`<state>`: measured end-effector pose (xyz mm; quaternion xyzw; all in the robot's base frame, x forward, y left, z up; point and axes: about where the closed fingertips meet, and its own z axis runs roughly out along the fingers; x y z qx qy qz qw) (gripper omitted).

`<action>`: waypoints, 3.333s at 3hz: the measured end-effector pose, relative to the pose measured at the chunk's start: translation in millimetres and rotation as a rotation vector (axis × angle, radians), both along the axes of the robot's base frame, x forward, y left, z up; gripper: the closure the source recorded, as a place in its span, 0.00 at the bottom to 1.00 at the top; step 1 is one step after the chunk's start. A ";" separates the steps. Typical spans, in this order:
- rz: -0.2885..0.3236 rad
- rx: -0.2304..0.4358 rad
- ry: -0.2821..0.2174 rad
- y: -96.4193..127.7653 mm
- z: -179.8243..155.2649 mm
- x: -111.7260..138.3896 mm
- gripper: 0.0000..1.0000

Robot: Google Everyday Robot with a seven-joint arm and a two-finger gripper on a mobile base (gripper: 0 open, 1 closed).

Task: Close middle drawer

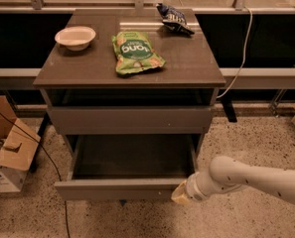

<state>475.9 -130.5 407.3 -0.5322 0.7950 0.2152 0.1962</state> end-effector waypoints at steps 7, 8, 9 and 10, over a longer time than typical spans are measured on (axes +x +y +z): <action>-0.043 0.077 -0.282 33.1 13.8 93.5 0.98; -0.047 0.086 -0.319 35.8 21.1 105.1 0.76; -0.049 0.094 -0.339 39.4 25.8 113.1 0.45; -0.047 0.095 -0.337 40.8 24.7 112.1 0.22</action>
Offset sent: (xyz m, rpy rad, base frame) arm 0.0077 -0.0046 -0.0054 0.0256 -0.0401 -0.0490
